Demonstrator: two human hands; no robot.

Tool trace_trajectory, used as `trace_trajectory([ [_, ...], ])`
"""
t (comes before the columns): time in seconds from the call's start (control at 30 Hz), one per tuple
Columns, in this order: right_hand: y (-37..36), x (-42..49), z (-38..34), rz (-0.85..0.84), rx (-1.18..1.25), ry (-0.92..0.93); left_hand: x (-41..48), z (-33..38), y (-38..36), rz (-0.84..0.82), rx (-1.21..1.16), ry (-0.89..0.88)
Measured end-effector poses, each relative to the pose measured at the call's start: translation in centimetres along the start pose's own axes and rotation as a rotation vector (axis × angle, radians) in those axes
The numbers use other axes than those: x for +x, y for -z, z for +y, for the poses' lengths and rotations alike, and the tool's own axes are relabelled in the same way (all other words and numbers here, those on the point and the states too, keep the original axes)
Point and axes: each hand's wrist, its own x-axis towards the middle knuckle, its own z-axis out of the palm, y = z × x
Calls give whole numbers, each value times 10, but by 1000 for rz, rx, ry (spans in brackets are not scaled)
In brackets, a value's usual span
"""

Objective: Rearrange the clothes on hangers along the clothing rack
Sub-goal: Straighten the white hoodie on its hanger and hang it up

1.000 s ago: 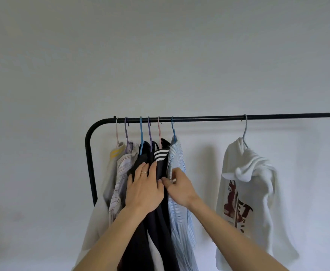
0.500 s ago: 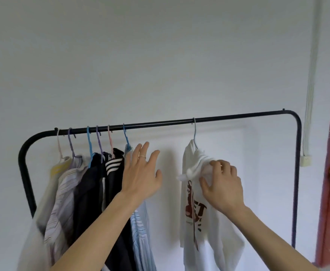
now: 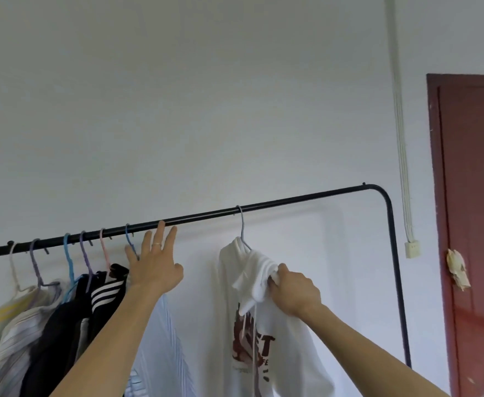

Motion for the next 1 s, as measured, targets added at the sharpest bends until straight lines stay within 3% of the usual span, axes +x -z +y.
trace_trajectory([
  [0.17, 20, -12, 27, 288, 139, 124, -7, 15, 3, 61, -119, -32],
  [0.33, 57, -31, 63, 447, 120, 176, -23, 75, 5, 25, -379, -212],
  [0.57, 68, -106, 110, 394, 200, 293, -47, 158, 14, -76, -657, -420],
  [0.77, 31, -183, 161, 299, 176, 112, -105, 181, -31, -97, -661, -500],
  [0.87, 18, -207, 175, 275, 153, 156, -146, 192, -66, -158, -702, -521],
  [0.93, 12, -214, 186, 351, 351, -3, -171, 195, -84, -200, -716, -517],
  [1.0, 10, -216, 207, 489, 620, -317, -189, 191, -95, -212, -735, -479],
])
